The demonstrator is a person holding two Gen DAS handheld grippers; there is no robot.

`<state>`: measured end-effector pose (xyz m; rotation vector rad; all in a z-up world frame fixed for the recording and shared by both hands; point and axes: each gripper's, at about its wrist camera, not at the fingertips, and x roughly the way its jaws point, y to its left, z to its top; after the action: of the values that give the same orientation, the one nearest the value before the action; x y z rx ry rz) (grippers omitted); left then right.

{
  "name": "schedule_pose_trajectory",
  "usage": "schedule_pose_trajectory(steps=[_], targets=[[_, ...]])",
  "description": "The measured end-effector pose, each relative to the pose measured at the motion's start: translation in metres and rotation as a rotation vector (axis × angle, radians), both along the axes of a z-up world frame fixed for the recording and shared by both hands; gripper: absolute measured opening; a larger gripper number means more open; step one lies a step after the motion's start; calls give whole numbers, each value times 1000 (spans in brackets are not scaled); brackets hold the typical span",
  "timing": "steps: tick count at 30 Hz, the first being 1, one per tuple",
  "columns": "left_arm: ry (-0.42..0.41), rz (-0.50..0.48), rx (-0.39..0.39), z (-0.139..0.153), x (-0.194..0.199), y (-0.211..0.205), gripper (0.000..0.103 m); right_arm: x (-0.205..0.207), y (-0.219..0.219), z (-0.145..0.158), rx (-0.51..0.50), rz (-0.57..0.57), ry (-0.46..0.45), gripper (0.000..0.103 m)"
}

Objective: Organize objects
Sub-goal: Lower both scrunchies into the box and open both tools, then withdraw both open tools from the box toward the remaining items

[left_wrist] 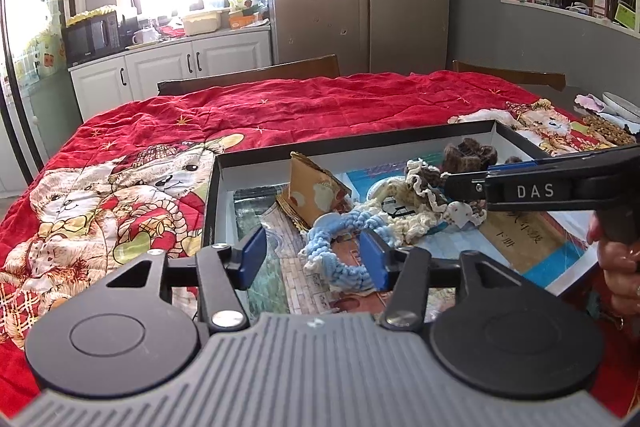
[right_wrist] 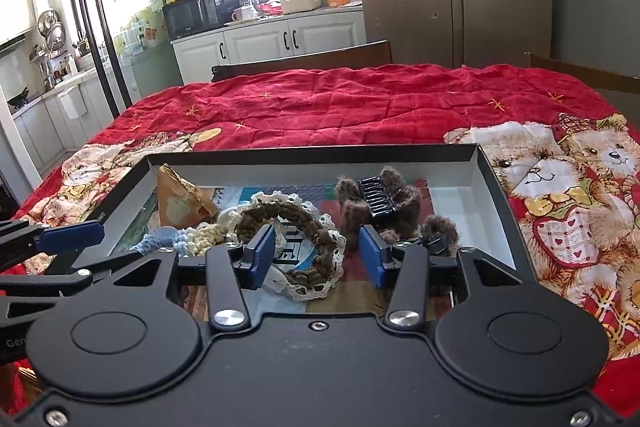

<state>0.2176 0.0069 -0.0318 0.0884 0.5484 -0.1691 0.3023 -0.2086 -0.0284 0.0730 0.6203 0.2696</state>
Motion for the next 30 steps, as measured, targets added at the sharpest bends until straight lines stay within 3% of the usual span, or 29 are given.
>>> schedule_pose_trajectory(steps=[20,30], targets=[[-101,30,-30,27,-25,3,84,-34,0,36,7,23,-87,49],[-146,31,-58,45,-44,5,86,-57,-1,54,5,39,-123,50]])
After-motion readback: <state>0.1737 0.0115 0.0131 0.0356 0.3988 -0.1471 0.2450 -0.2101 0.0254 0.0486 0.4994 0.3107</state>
